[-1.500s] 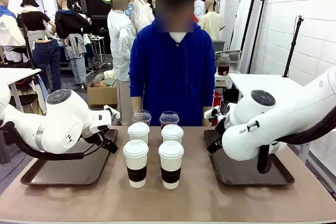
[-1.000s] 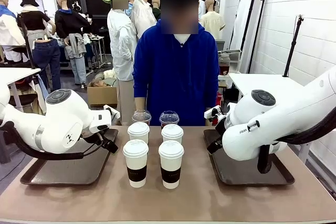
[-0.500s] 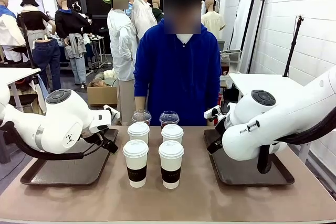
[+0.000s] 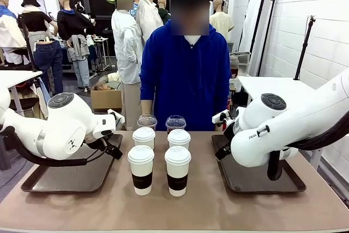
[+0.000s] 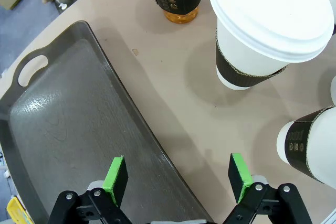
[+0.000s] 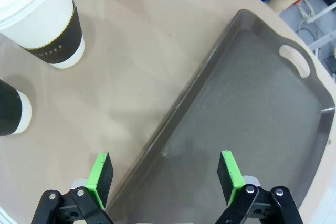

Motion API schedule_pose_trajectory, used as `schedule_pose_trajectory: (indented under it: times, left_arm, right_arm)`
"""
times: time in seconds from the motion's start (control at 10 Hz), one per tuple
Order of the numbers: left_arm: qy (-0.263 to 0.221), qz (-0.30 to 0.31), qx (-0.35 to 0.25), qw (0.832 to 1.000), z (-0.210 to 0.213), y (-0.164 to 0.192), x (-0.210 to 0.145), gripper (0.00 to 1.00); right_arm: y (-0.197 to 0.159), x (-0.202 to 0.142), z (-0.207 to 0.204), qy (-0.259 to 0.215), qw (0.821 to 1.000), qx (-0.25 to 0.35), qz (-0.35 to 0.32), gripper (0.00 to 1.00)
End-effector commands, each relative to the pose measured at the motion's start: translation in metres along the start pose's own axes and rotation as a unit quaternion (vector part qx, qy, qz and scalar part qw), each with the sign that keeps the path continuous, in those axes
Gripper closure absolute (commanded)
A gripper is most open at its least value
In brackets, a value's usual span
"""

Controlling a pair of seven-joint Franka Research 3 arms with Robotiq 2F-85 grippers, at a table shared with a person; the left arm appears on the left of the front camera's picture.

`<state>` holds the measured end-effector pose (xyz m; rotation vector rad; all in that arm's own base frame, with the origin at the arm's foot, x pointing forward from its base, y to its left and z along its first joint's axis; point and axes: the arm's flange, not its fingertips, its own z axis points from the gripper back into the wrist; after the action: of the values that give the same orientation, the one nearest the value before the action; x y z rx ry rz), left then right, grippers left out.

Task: Distribute the coffee onto the tray.
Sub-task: Pick up one iced Americano and place it on the right Handle tray.

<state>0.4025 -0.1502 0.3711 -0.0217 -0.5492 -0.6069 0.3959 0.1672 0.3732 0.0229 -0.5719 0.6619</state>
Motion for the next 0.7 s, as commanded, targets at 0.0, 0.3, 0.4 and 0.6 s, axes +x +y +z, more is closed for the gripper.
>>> schedule_pose_trajectory:
  times: [0.0, 0.3, 0.4, 0.6]
  left_arm:
    - [0.000, 0.000, 0.000, 1.000, 0.000, 0.000, 0.000, 0.00]
    - [0.005, 0.004, 0.003, 1.000, 0.007, 0.000, 0.003, 0.00]
    - [0.004, 0.007, 0.000, 1.000, 0.021, 0.002, 0.007, 0.00]
    - [-0.006, -0.001, -0.006, 1.000, 0.054, 0.004, 0.019, 0.00]
  right_arm:
    - [0.000, 0.000, 0.000, 0.000, 1.000, 0.000, 0.000, 0.00]
    - [-0.005, 0.000, 0.004, 0.000, 1.000, 0.014, -0.002, 0.00]
    - [-0.007, 0.005, 0.017, -0.002, 1.000, 0.027, -0.005, 0.00]
    - [-0.017, 0.017, 0.054, -0.010, 0.999, 0.042, 0.006, 0.00]
